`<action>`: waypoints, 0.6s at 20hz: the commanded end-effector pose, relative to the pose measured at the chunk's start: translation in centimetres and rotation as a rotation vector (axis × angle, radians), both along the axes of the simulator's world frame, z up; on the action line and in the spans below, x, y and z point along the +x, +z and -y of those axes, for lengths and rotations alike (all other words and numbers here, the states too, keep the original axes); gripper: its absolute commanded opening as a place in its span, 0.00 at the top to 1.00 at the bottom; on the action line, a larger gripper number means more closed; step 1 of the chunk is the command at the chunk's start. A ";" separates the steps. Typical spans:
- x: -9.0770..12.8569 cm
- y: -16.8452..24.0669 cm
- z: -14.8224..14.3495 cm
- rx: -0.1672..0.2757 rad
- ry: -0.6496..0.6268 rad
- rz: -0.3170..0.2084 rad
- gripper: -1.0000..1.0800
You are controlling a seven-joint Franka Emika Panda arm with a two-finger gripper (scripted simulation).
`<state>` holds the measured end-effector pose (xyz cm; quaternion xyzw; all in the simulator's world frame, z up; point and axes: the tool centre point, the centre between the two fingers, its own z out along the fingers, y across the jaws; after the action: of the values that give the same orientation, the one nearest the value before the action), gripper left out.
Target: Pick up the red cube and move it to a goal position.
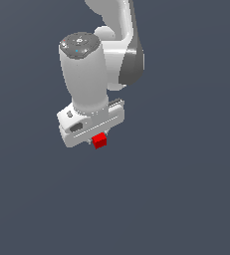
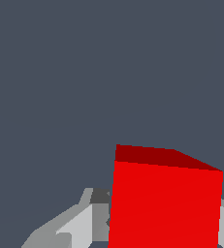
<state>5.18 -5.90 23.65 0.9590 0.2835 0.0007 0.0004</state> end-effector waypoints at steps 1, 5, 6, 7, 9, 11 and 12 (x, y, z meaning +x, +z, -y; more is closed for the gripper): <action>0.2 1.9 -0.3 0.000 0.000 -0.001 1.00; 0.6 4.0 -0.6 0.000 0.000 -0.001 1.00; 0.7 4.3 -0.7 0.000 0.000 -0.001 1.00; 0.7 4.6 -0.8 0.000 0.000 -0.001 1.00; 0.8 5.1 -0.8 0.000 0.000 -0.001 1.00; 0.9 5.4 -0.9 0.000 0.000 -0.001 1.00; 0.9 5.4 -0.9 0.000 0.000 -0.001 1.00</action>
<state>6.07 -5.05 28.88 0.9589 0.2836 0.0003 0.0001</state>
